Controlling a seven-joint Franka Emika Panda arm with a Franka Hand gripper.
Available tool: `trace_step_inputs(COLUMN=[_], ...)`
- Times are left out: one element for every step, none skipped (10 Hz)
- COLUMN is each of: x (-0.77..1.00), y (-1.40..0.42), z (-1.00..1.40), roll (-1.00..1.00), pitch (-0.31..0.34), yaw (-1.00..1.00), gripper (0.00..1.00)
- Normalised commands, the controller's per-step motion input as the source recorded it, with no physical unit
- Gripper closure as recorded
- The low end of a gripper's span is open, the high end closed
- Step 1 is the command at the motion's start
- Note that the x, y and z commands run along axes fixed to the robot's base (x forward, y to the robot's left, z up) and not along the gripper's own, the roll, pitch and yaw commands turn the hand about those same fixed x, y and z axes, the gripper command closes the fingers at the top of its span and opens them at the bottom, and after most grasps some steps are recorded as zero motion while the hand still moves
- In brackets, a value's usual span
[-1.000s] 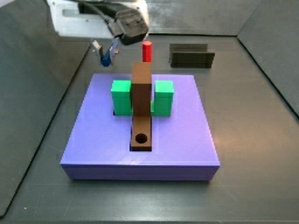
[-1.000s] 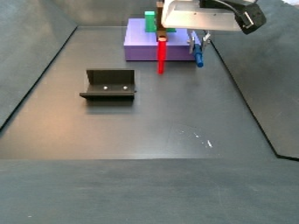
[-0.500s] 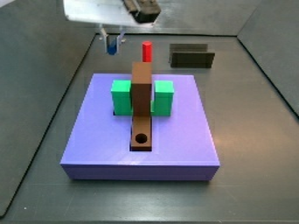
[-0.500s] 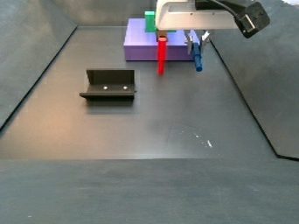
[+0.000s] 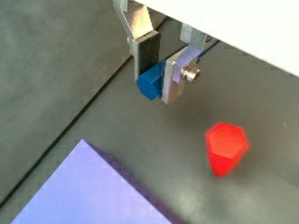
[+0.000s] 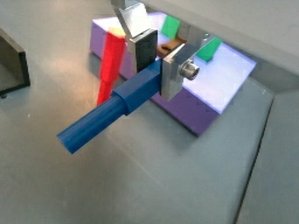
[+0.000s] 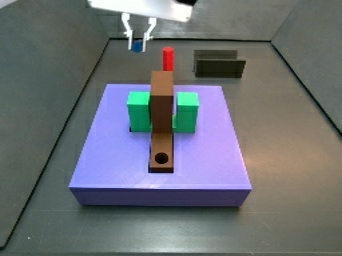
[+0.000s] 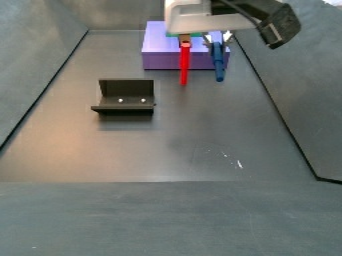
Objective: Pick up the blue object. Move up. Place the blue object on the fixture. Regrasp the blue object. Move to above the board. Insert the blue object.
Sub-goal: Place the blue object on the fixture.
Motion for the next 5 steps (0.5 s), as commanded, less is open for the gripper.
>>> trace_step_inputs(x=[0.48,0.51,0.53,0.57,0.57], y=[0.06,0.07,0.07,0.17,0.27], z=[0.19,0.22,0.25,0.41,0.57], roll=[-1.0,-1.0,-1.0,-1.0,-0.97], pitch=[0.177,0.169,0.151,0.109,0.126], yaw=[-0.07,-0.08,-0.09,-0.07,-0.06], gripper=[1.0,1.0,1.0,1.0,1.0])
